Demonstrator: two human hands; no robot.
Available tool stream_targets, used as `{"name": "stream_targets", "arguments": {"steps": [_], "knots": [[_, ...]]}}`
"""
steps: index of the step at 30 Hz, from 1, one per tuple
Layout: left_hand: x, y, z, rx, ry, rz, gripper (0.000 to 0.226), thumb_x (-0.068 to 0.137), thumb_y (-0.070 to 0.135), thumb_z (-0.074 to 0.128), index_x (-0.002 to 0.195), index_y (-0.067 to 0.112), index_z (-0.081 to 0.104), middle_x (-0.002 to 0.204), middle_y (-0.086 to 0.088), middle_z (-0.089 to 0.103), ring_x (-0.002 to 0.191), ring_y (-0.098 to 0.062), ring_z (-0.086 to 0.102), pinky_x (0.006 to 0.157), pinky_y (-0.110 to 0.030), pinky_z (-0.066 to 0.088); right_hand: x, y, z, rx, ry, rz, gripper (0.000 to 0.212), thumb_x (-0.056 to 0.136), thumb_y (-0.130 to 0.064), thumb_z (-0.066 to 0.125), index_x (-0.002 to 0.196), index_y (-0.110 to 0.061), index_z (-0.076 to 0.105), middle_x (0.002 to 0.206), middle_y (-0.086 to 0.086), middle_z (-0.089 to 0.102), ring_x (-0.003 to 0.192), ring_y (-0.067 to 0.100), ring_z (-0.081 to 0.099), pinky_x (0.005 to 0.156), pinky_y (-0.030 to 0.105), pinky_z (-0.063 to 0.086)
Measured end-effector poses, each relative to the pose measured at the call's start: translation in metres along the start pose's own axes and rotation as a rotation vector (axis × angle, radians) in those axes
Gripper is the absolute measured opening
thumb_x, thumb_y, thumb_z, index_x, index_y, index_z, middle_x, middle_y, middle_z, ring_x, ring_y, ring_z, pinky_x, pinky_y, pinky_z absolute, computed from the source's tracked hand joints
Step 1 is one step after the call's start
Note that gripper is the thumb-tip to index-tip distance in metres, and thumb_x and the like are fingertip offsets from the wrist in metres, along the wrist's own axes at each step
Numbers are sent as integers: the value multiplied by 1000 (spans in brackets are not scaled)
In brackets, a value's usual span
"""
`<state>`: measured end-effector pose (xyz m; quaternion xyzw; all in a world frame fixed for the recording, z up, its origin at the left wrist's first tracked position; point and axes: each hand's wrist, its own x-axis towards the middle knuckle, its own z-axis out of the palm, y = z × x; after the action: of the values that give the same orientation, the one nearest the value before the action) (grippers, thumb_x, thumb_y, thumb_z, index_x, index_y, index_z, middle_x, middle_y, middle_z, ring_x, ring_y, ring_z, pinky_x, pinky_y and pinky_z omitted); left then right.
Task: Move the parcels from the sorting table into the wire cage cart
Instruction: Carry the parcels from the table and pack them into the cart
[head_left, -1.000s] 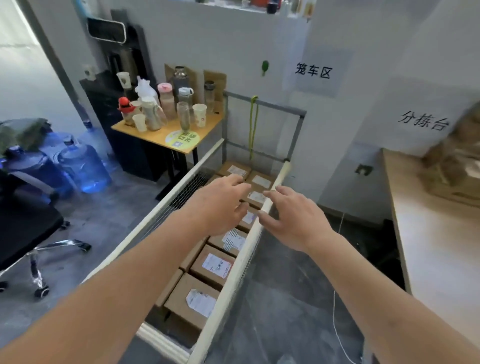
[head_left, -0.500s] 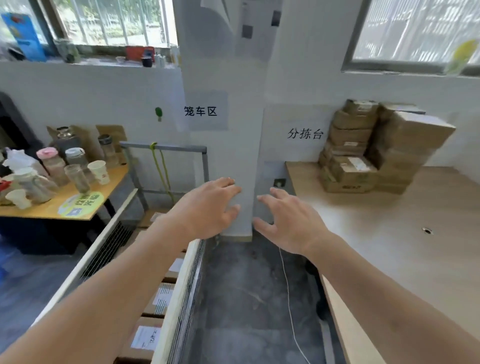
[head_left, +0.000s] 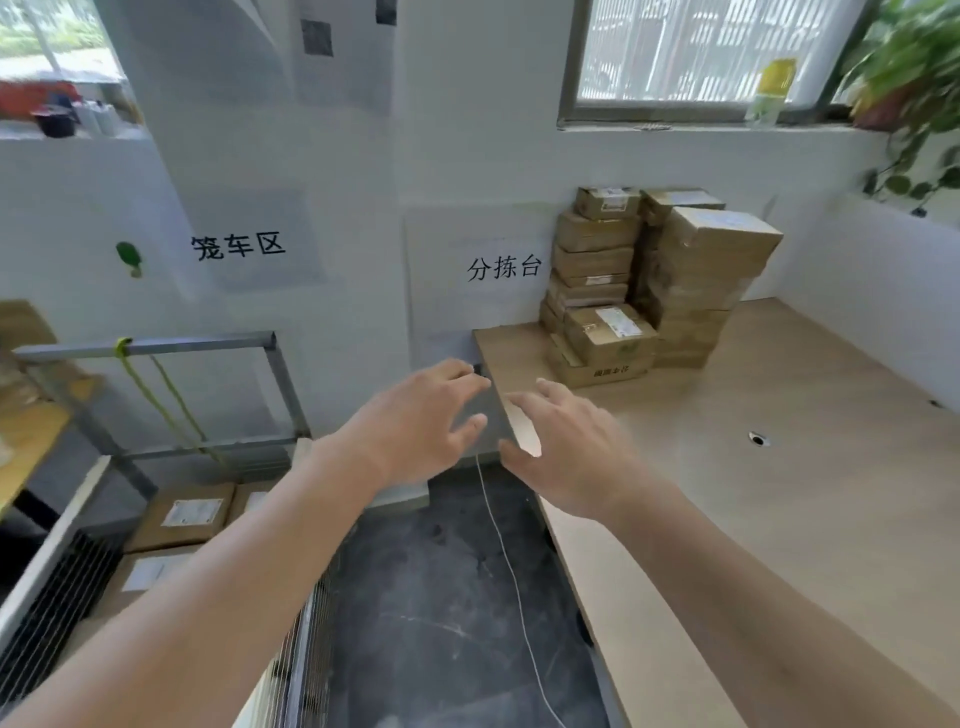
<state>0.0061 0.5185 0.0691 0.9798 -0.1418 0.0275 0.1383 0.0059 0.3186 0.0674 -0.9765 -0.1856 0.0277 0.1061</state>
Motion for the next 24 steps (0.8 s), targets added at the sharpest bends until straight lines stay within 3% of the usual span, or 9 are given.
{"name": "stream_targets", "arguments": {"steps": [3, 7, 12, 18, 24], "knots": [[45, -27, 9, 3, -47, 78, 53, 107, 43, 47, 157, 27, 40, 159, 10, 36, 135, -16, 50, 109, -32, 41, 37, 12, 4, 0, 18, 77, 68, 100, -60, 47, 160, -33, 30, 169, 6, 25, 151, 28, 34, 117, 45, 35], [107, -69, 17, 6, -96, 187, 54, 106, 44, 49, 156, 26, 41, 160, 6, 36, 142, -18, 44, 114, -42, 42, 84, 23, 10, 26, 34, 192, 66, 101, -60, 46, 160, -35, 30, 169, 3, 25, 151, 26, 34, 118, 44, 34], [176, -104, 22, 15, -120, 300, 52, 105, 44, 49, 155, 29, 43, 157, 9, 38, 139, -15, 45, 109, -39, 46, 133, 31, 14, 48, 51, 332, 66, 102, -59, 44, 161, -33, 31, 169, 1, 26, 151, 23, 33, 118, 43, 34], [255, -117, 42, -7, -176, 378, 53, 105, 44, 49, 155, 28, 43, 158, 7, 39, 139, -18, 46, 109, -41, 47, 187, 68, 27, 92, 48, 461, 67, 99, -62, 45, 159, -34, 32, 168, 2, 28, 151, 25, 34, 119, 45, 36], [345, -107, 81, 3, -240, 440, 53, 106, 42, 49, 156, 26, 41, 161, 5, 36, 141, -17, 44, 111, -33, 43, 242, 141, 46, 132, 29, 554, 69, 99, -61, 45, 159, -32, 31, 168, 6, 25, 149, 27, 35, 117, 43, 37]]}}
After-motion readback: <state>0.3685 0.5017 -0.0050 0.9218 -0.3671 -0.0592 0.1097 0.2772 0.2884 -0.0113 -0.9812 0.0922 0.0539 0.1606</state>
